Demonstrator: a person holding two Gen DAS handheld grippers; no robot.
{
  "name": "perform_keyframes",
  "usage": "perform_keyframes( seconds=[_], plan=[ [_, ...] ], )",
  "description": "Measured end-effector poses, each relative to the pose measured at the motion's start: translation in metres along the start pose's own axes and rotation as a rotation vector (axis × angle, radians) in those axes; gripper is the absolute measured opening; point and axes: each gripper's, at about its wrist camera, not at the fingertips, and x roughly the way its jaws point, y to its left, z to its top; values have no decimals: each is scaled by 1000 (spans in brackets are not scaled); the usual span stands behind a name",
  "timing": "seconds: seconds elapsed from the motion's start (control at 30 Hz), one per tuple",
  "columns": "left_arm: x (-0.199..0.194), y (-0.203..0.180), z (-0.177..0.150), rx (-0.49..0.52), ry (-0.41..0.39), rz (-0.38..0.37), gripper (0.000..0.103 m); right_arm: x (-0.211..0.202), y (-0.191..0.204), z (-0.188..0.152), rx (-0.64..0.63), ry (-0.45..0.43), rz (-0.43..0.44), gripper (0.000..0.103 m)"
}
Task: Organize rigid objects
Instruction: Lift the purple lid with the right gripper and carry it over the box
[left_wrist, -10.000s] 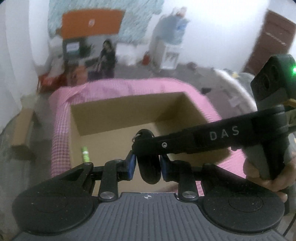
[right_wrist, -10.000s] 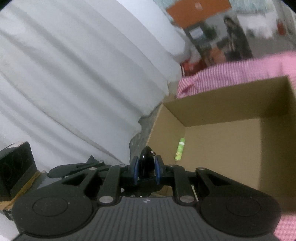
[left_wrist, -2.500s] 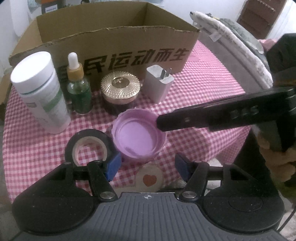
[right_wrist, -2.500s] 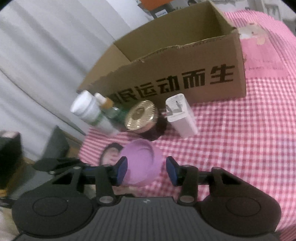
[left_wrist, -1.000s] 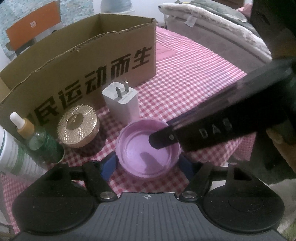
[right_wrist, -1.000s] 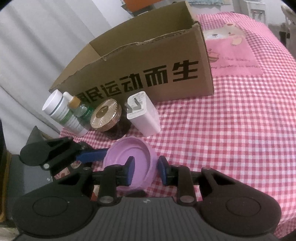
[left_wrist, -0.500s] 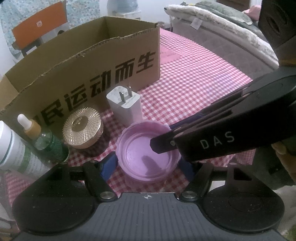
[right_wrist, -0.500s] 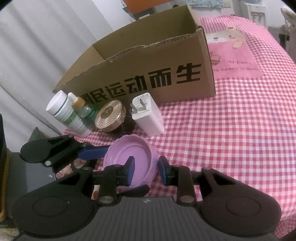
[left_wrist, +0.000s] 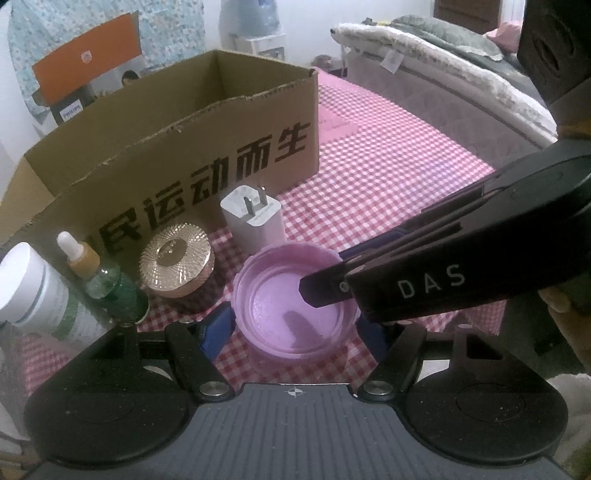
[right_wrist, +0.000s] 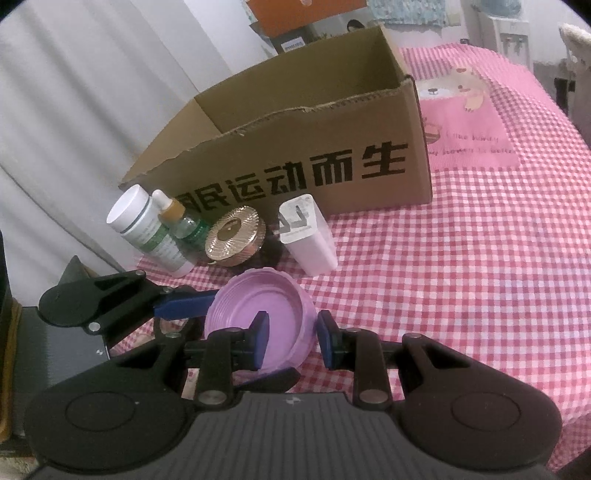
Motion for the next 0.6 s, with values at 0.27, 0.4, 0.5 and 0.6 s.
perform_keyframes(
  seconds=[0.27,0.4,0.5,0.6],
  plan=[
    [-19,0,0,-2,-59,19,72,-14,13,1,-36,-37,-11,31],
    [-32,2,1,-12,-99,25,72,-27,23,7,-62,-68,-18,31],
    [-44,4,3,-16,-132,34,72,-37,32,12,-83,-94,-23,31],
    [-56,7,5,-23,-172,52,72,-47,43,18,-112,-121,-25,31]
  ],
)
